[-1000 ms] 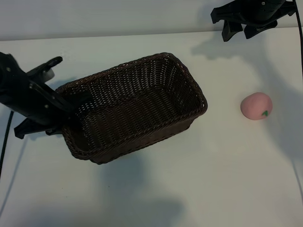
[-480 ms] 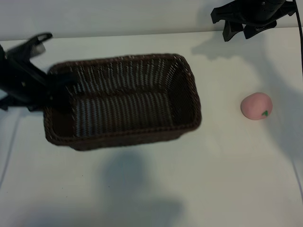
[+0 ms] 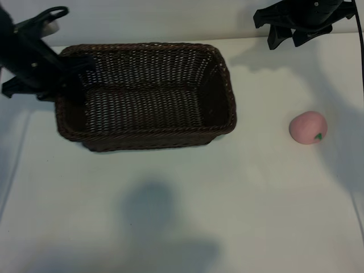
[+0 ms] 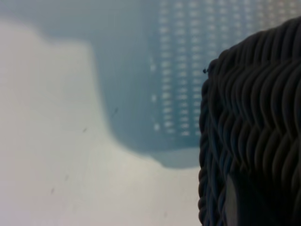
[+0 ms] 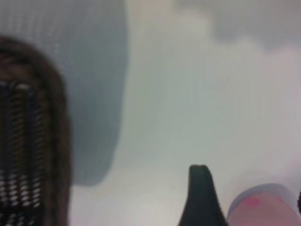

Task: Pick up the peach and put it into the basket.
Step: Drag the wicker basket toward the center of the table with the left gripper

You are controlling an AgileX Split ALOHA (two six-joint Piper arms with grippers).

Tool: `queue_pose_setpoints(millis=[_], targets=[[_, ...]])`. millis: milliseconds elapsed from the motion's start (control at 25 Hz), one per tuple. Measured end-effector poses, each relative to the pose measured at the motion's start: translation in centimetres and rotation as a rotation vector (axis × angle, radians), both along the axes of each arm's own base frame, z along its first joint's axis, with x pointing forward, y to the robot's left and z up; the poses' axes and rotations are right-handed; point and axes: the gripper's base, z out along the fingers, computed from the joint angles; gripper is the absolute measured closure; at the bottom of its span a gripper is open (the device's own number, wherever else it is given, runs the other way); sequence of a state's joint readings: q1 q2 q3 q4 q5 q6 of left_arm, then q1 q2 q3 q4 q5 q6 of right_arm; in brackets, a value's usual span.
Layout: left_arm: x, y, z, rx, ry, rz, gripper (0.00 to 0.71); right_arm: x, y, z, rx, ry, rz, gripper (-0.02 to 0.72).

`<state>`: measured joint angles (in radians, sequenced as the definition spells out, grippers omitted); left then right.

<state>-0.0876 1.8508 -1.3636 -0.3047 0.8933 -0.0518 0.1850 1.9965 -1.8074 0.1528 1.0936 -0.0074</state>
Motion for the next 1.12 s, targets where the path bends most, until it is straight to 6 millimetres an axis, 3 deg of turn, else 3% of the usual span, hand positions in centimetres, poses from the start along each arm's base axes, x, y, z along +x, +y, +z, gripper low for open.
queue_pose_setpoints(millis=[280, 560, 1120], targets=[[2.6, -3.5, -2.1, -0.007, 0.023, -0.057, 0.533, 0.0, 0.0, 0.0, 0.000, 0.000, 0.000, 0.218], [3.3, -5.4, -3.8, -0.029, 0.047, -0.044, 0.537, 0.0, 0.0, 0.0, 0.001, -0.004, -0.001, 0.218], [3.4, -6.2, -5.0, -0.043, 0.079, -0.036, 0.545, 0.1, 0.0, 0.0, 0.001, -0.007, -0.001, 0.219]])
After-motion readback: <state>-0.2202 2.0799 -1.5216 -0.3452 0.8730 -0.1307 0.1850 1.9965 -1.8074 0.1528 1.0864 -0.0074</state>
